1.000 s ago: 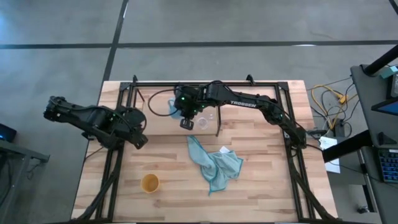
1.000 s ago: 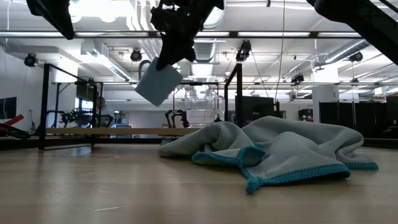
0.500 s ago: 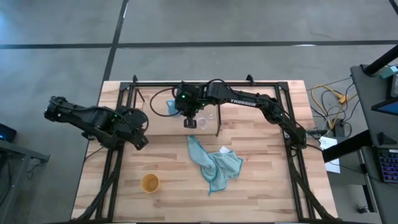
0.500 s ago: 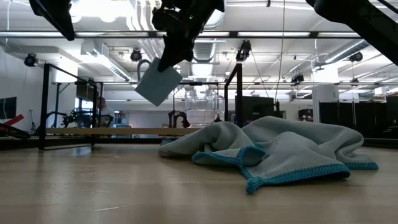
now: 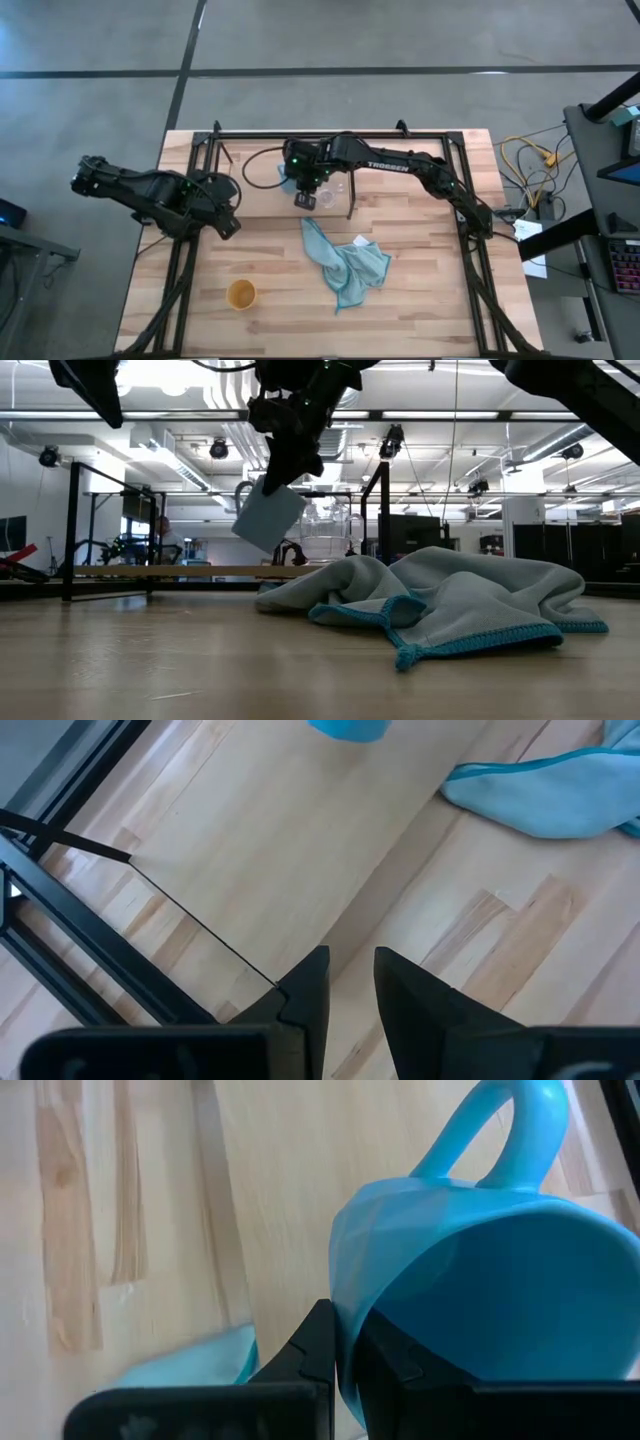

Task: Stack small to large cups/mugs on shelf
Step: Put the blue cup on the shelf

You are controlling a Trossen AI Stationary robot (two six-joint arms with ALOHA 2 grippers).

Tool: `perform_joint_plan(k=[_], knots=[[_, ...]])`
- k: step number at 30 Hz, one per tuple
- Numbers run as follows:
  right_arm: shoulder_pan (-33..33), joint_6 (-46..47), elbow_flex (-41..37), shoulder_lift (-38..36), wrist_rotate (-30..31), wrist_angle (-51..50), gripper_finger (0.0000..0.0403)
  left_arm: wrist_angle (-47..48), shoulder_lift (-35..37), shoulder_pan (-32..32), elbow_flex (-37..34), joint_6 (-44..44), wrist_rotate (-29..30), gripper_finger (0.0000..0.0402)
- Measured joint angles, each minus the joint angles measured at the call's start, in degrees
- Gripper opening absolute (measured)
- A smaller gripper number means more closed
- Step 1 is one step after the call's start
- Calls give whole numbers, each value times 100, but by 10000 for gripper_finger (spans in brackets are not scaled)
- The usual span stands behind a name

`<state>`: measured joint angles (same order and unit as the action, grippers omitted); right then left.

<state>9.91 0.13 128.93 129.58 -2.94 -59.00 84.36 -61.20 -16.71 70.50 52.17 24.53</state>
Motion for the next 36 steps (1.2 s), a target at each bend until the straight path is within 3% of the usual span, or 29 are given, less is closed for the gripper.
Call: perform_joint_plan(k=[17, 36], knots=[[-2, 85, 303, 0, -27, 474, 13, -43, 7, 101, 0, -3, -2, 68], [0, 139, 225, 0, -46, 249, 13, -301, 7, 102, 0, -3, -9, 68]])
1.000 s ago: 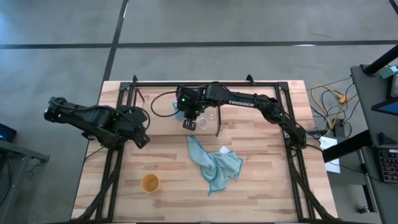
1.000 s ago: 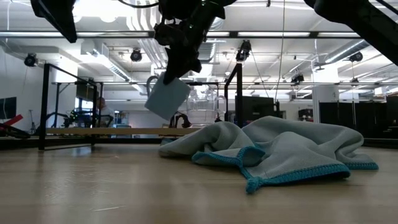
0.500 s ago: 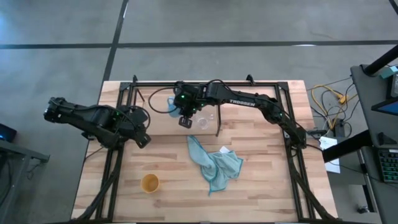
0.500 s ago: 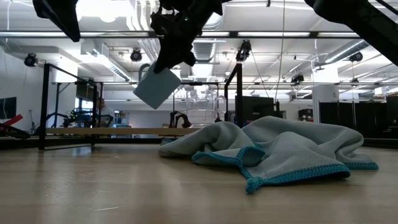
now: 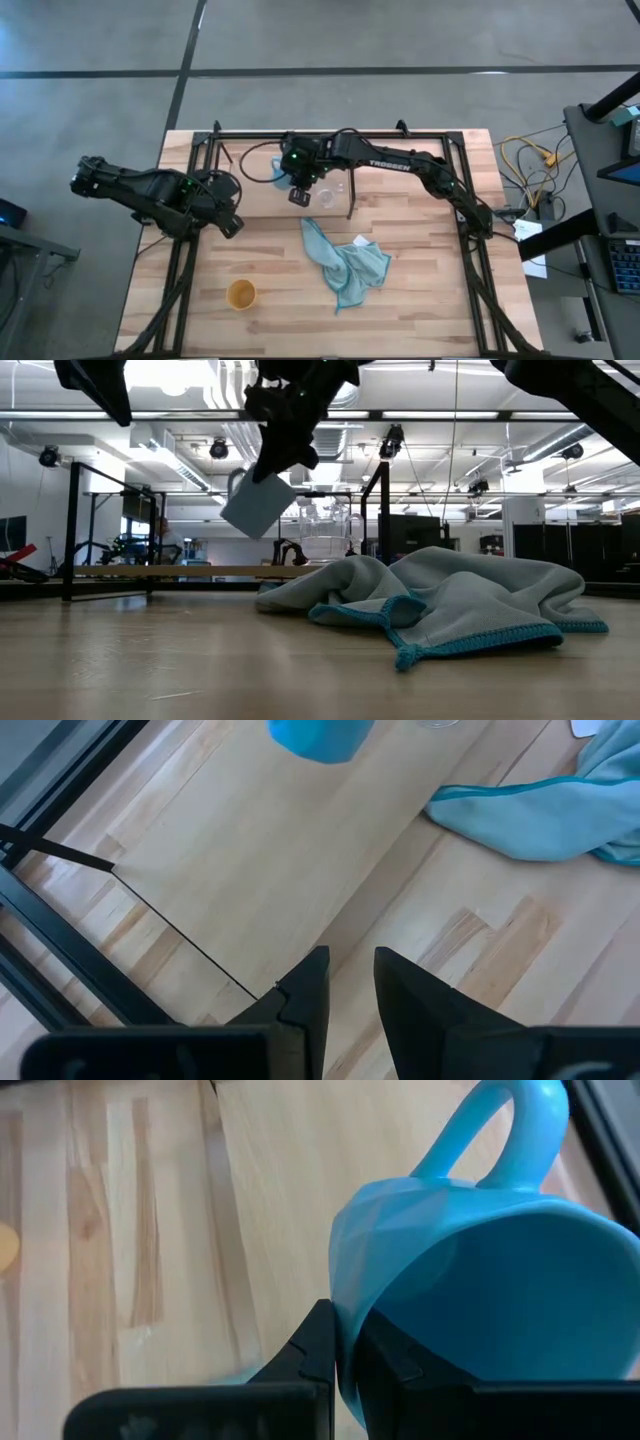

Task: Stack small to large cups/mugs on shelf
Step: Put the blue cup on the shelf

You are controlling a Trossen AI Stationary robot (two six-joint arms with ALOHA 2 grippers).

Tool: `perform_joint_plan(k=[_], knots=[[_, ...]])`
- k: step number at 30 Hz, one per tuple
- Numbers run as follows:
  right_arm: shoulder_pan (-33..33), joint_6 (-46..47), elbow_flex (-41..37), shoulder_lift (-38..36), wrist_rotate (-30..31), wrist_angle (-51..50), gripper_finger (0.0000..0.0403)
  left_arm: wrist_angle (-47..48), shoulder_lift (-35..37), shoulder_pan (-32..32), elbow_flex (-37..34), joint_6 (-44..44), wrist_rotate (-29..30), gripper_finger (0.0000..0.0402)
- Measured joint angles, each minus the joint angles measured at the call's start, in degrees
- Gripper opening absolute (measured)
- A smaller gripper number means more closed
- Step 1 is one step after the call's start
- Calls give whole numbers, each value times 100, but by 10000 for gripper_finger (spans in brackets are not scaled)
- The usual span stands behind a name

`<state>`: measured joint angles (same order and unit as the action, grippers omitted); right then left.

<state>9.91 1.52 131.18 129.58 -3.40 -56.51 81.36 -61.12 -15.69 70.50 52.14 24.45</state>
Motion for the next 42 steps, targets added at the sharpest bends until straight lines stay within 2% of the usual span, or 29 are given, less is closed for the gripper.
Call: perform_joint_plan(k=[12, 30, 38, 42], knots=[[-2, 150, -483, 0, -2, -153, 13, -166, 0, -2, 0, 0, -2, 68], [-4, 148, -569, 0, -136, -137, 14, -170, -490, 0, 0, -3, -2, 68], [-2, 149, -569, -11, -133, -81, 53, -204, -559, 42, -2, 2, 1, 68], [-4, 147, -569, -13, -133, -58, 53, -323, -501, 164, -2, 0, 192, 68]])
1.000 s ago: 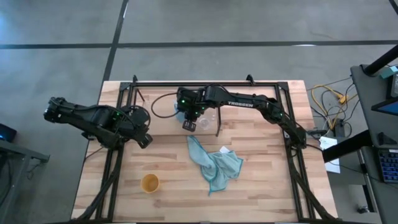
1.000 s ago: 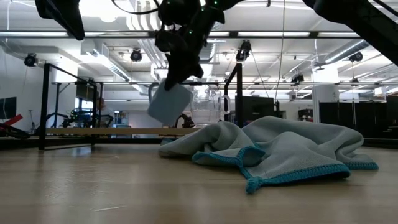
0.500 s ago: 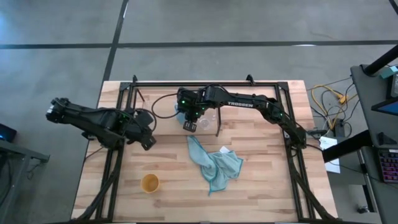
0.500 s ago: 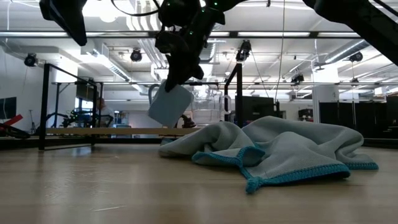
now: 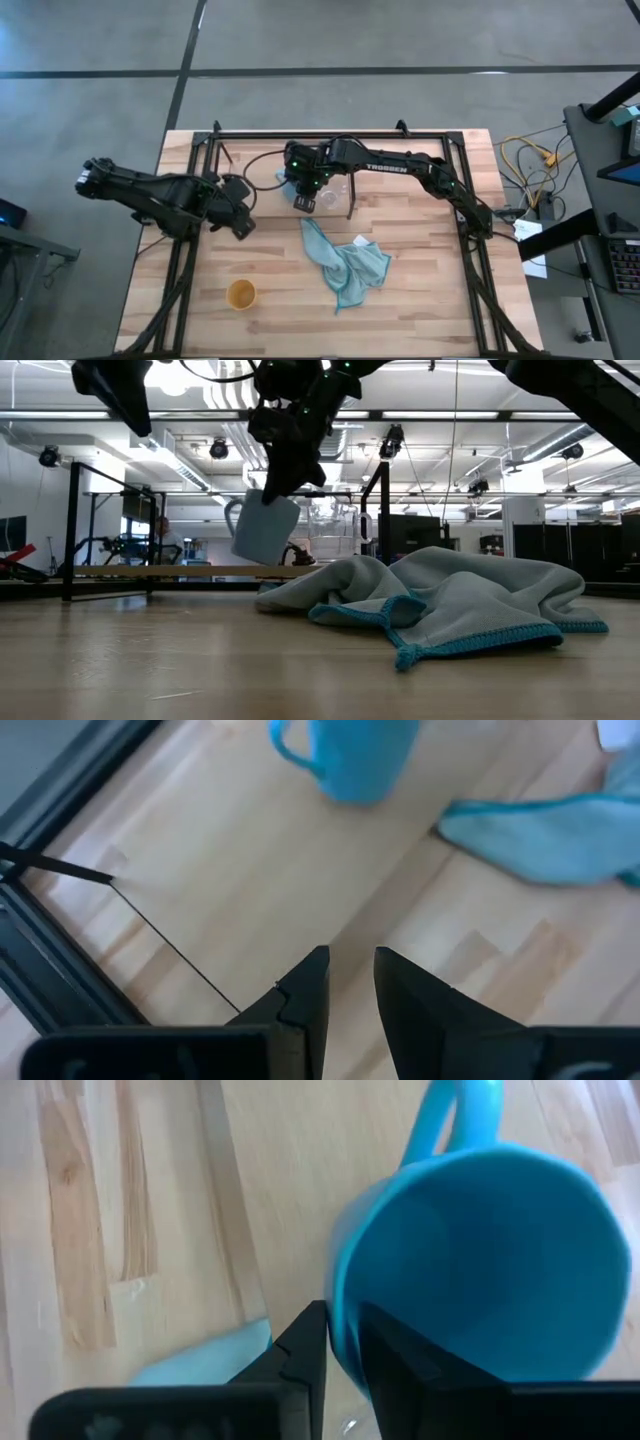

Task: Stack small to large cups/mugs on shelf
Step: Put the blue cup on the shelf

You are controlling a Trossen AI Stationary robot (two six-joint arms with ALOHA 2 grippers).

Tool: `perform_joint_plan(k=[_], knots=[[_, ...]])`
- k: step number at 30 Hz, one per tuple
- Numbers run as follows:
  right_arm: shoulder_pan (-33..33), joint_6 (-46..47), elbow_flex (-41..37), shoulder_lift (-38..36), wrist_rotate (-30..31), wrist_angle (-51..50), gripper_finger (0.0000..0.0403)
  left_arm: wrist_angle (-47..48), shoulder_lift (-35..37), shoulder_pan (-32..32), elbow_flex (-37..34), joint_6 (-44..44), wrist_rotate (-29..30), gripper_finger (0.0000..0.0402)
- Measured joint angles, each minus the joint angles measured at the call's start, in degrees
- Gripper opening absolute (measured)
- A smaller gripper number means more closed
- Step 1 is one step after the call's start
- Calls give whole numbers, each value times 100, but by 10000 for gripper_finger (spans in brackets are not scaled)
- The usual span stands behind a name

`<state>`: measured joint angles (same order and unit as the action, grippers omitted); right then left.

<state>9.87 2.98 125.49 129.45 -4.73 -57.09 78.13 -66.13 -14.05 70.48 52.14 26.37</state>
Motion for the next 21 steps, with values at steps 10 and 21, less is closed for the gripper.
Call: perform_joint_plan(k=[10, 21], knots=[[-22, 44, -4, 0, 5, 145, 44, -129, 211, 417, 0, -136, 116, 68], [-25, 112, -27, 1, -129, 444, 44, -175, 166, 509, 0, -199, 136, 68]])
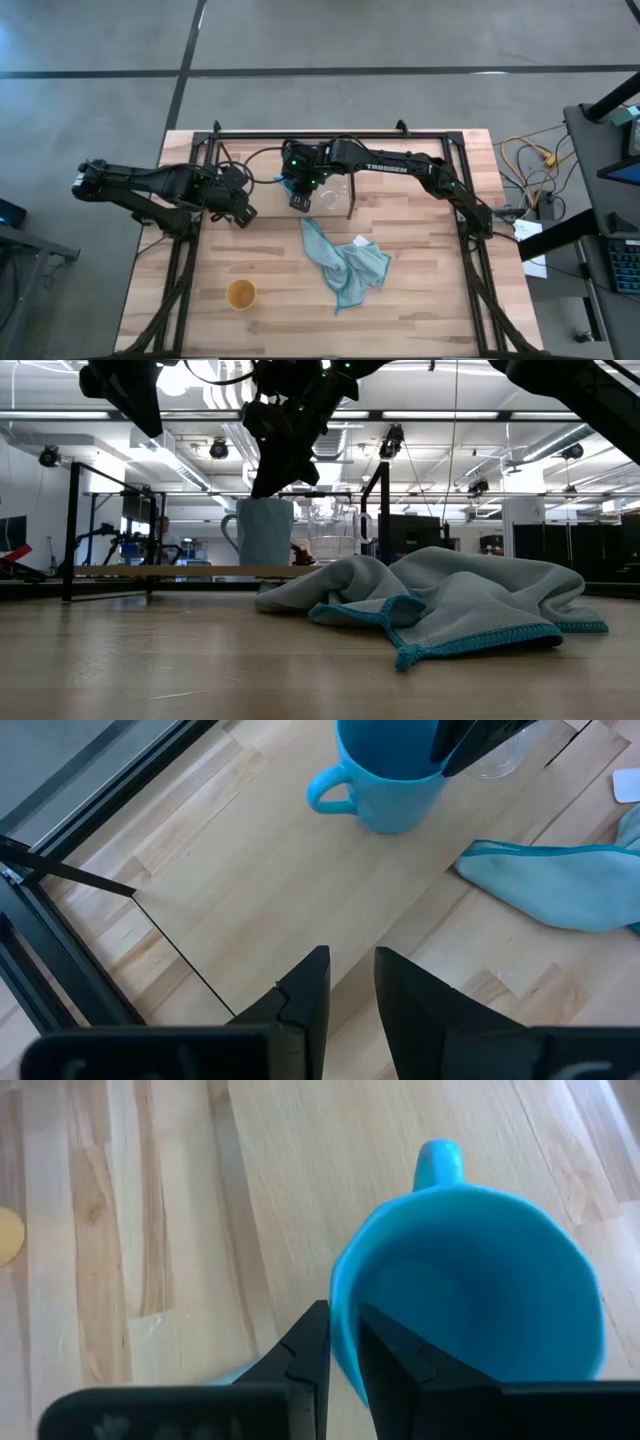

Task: Stack small to large cups/mugs on shelf
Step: Put the blue cup on the shelf

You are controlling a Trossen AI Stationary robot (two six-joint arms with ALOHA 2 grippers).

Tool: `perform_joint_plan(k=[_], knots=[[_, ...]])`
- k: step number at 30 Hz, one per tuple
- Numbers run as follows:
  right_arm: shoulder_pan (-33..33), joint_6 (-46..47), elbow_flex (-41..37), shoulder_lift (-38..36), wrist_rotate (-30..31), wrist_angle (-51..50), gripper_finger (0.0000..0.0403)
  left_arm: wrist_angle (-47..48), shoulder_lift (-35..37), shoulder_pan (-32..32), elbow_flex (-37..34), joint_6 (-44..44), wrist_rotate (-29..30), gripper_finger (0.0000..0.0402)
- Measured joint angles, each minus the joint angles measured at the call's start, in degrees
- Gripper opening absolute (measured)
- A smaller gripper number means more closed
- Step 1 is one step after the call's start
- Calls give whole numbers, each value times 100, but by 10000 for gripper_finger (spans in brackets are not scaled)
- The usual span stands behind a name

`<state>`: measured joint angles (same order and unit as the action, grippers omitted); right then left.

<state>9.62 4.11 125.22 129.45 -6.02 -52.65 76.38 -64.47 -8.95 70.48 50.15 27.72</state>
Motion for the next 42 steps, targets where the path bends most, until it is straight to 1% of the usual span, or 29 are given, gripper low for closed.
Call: perform_joint_plan(k=[9, 13, 17, 19, 24, 27, 32, 36, 39, 42], knots=[[-59, 187, -137, 2, -47, 630, 43, -117, 0, 78, 0, -4, 164, 68], [-86, 186, 38, 2, -52, 652, 43, -114, 0, 195, 0, -7, 188, 68], [-71, 279, 363, -2, -35, 425, 43, -109, 0, 285, 0, -7, 188, 68], [-71, 237, 554, -11, 141, 219, 43, -103, 0, 299, 0, -7, 188, 68], [-27, -97, 773, -40, 1102, -608, 43, -144, 0, 297, 0, 6, 179, 68], [64, -50, 740, -7, 1165, -987, 43, -462, 0, 297, 0, 9, 139, 68], [192, 235, 638, -5, 1225, -1010, 41, -949, -95, 297, -4, 1, 127, 68], [306, 257, 641, -5, 1261, -965, 17, -945, -300, 308, -88, -114, 129, 67], [390, 307, 640, -5, 1270, -949, 10, -966, -479, 324, -197, -132, 129, 50], [448, 342, 626, -5, 1273, -944, 9, -989, -642, 405, -346, -153, 131, 15]])
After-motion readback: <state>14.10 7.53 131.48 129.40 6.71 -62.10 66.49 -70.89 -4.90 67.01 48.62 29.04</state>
